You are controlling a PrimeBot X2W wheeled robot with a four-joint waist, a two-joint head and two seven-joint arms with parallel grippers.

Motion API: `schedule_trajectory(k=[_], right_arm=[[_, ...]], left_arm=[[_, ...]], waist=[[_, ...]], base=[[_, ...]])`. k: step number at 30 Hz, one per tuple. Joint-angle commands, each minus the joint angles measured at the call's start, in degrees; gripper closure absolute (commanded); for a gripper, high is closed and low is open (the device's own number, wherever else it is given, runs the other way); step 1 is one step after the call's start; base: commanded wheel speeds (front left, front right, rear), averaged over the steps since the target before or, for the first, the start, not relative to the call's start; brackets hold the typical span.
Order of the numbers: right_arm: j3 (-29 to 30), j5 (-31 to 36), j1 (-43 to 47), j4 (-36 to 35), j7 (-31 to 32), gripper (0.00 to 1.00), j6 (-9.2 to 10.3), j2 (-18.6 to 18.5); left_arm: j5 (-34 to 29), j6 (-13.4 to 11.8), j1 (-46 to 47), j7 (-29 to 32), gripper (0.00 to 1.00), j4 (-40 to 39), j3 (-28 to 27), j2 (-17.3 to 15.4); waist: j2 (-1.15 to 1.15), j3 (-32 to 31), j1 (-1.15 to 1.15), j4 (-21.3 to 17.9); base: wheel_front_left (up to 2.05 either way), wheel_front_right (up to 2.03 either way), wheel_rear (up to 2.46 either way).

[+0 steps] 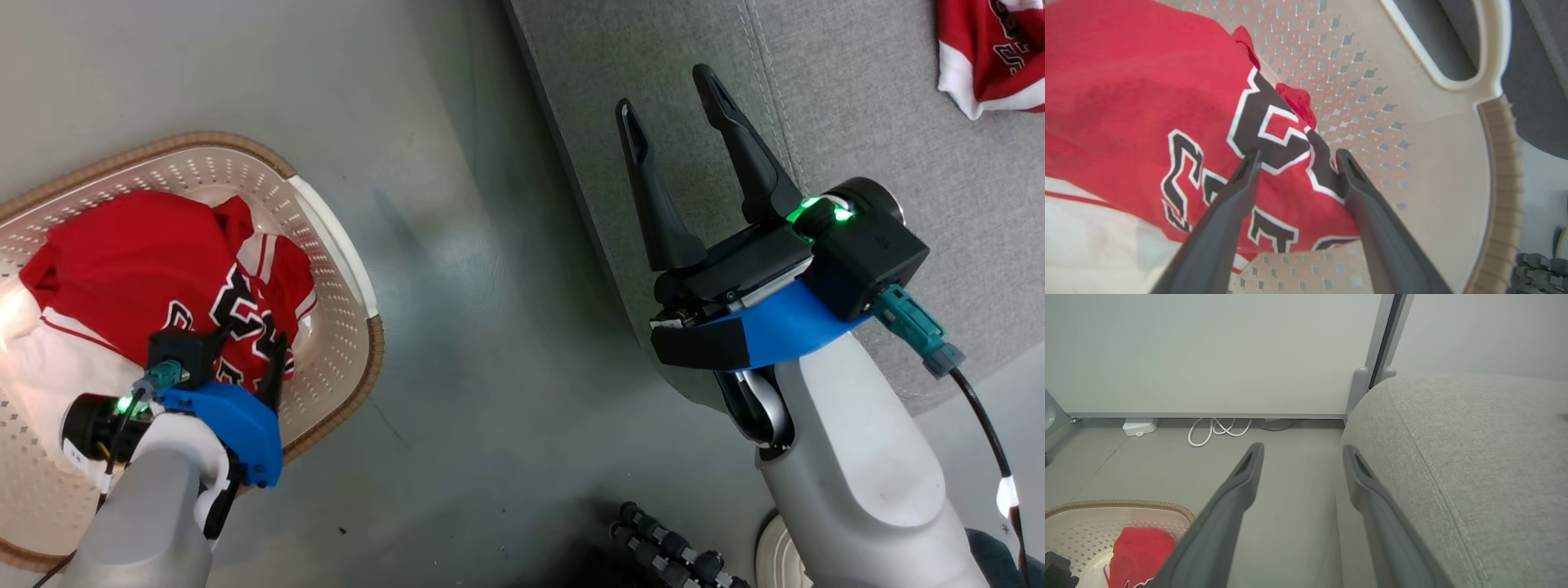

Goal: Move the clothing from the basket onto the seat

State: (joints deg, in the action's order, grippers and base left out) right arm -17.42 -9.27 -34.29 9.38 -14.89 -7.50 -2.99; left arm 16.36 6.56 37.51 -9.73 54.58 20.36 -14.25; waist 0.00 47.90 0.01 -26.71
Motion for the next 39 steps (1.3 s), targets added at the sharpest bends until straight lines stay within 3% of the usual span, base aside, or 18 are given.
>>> schedule_trajectory(k=[1,7,8,10,11,28,39], right_arm=[[-0.1,-0.5,-1.0,0.2,-0.3,0.00,0.02,0.2],[-0.5,-1.3,-1.4,-0.3,-0.3,0.00,0.02,0.2],[-0.6,-1.4,-1.3,-0.5,-0.3,0.00,0.02,0.2],[-0.8,-1.7,-1.3,-0.7,-0.3,0.00,0.03,0.2],[-0.9,-1.7,-1.3,-0.8,-0.3,0.00,0.03,0.2],[-0.6,-0.4,-0.4,0.2,-0.2,0.00,0.02,0.2],[1.1,4.0,2.9,4.8,-0.1,0.00,0.02,0.1]], left_arm=[[0.1,-0.8,0.7,0.7,0.00,0.8,-0.3,-0.7],[0.3,-5.4,2.1,6.5,0.00,5.9,-0.7,-0.3],[0.7,-5.7,2.4,7.1,0.37,6.3,-0.8,-0.1],[0.8,-5.9,2.8,8.0,0.93,7.1,-0.7,0.1],[0.9,-5.9,3.0,8.1,1.00,7.3,-0.6,0.2],[2.5,-4.4,4.1,6.4,1.00,9.5,0.3,1.9],[3.3,-2.3,5.0,-1.5,1.00,9.9,1.9,7.3]], waist=[[0.00,0.2,-0.01,-0.2],[0.00,0.4,-0.01,-0.4],[0.00,0.4,-0.01,-0.4],[0.00,0.4,-0.01,-0.4],[0.00,0.4,-0.01,-0.3],[0.00,-2.2,-0.01,1.8],[0.00,-16.2,-0.01,10.0]], base=[[0.00,0.00,0.00],[0.00,0.00,0.00],[0.00,0.00,0.00],[0.00,0.00,0.00],[0.00,0.00,0.00],[0.00,0.00,0.00],[0.00,0.00,0.00]])
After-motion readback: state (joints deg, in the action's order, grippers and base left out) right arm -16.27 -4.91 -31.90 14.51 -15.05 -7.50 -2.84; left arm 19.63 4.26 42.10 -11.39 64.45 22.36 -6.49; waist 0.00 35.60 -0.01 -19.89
